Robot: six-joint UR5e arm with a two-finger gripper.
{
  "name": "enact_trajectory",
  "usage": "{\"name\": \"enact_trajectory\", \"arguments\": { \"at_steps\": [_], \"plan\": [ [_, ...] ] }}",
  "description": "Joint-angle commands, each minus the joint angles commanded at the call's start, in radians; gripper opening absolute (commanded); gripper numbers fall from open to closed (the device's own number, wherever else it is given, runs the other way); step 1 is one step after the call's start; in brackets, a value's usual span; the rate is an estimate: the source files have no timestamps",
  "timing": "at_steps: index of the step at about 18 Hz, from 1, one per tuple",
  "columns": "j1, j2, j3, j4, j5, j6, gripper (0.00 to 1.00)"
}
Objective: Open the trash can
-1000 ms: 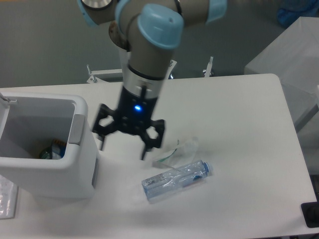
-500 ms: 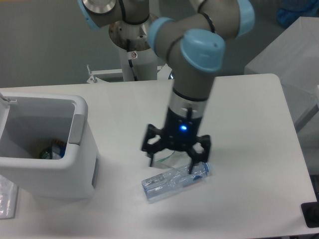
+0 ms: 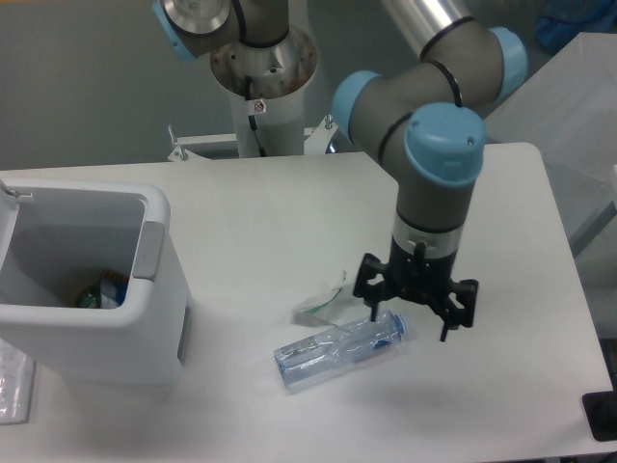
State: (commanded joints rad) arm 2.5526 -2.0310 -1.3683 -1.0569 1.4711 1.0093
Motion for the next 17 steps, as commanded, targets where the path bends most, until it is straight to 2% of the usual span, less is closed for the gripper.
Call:
{"name": "enact_trajectory", "arguments": {
  "at_steps": [5,8,10,17],
  "plan": [
    [0.000,-0.008,-0.015,0.002,0.005,0.075,1.00],
    [0.002,-0.008,0.009,-0.040,0.087,0.202,1.00],
    [0.002,-0.008,0.015,-0.055,0.097,0.215,1.00],
    [0.000,-0.008,0.011,-0.055,0.098,0.212,1.00]
  ]
}}
